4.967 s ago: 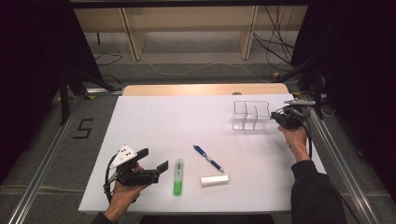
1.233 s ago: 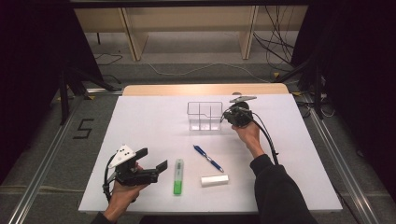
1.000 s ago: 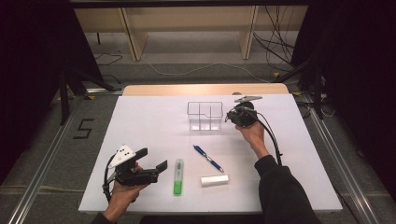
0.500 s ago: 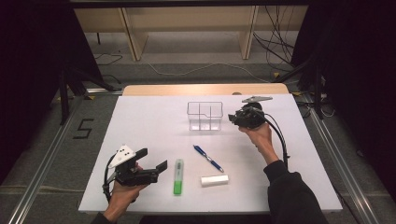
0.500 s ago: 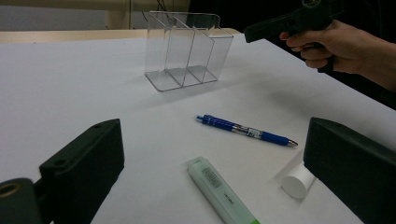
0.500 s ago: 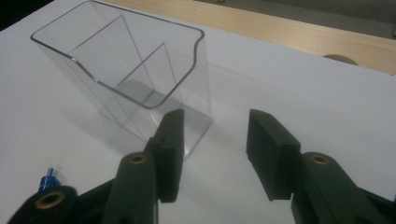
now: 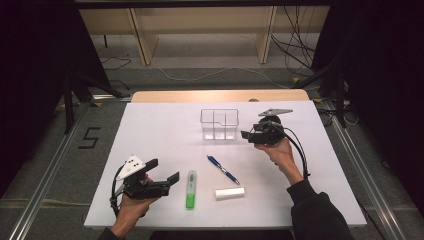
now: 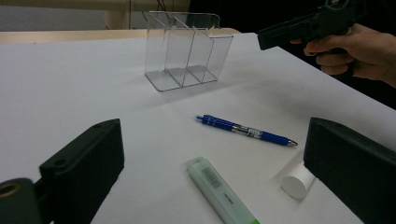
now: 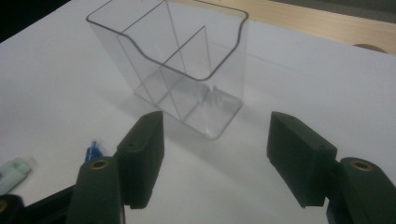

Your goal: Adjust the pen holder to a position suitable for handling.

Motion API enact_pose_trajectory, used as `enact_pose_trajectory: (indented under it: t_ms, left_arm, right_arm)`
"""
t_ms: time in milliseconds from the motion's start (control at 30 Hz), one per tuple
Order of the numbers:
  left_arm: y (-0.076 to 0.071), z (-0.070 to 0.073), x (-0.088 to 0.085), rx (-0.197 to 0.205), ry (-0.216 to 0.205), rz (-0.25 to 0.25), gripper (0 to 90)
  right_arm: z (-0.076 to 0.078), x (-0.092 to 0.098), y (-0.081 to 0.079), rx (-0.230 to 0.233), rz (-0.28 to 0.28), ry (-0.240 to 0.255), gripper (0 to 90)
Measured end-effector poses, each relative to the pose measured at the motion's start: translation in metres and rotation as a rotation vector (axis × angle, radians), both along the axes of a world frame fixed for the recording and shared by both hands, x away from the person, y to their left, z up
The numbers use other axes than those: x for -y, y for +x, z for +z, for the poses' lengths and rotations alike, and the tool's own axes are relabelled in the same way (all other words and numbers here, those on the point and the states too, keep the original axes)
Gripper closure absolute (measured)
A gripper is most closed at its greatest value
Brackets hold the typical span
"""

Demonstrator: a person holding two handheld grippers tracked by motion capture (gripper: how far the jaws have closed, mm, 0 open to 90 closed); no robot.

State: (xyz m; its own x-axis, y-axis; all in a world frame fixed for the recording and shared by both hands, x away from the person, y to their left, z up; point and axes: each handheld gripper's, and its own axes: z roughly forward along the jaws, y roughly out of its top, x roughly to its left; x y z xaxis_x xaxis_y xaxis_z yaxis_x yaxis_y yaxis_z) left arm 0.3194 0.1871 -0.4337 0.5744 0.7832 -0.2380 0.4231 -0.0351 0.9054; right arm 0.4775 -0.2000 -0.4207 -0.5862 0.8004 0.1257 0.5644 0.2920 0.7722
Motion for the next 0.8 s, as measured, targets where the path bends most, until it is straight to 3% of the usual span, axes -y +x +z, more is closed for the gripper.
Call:
enact_pose_trajectory:
  t_ms: [800]
  left_arm:
    - [0.001, 0.0, 0.0, -0.01, -0.004, 0.001, 4.5]
  right_arm:
    - [0.01, -0.024, -0.027, -0.023, 0.117, -0.015, 25.3]
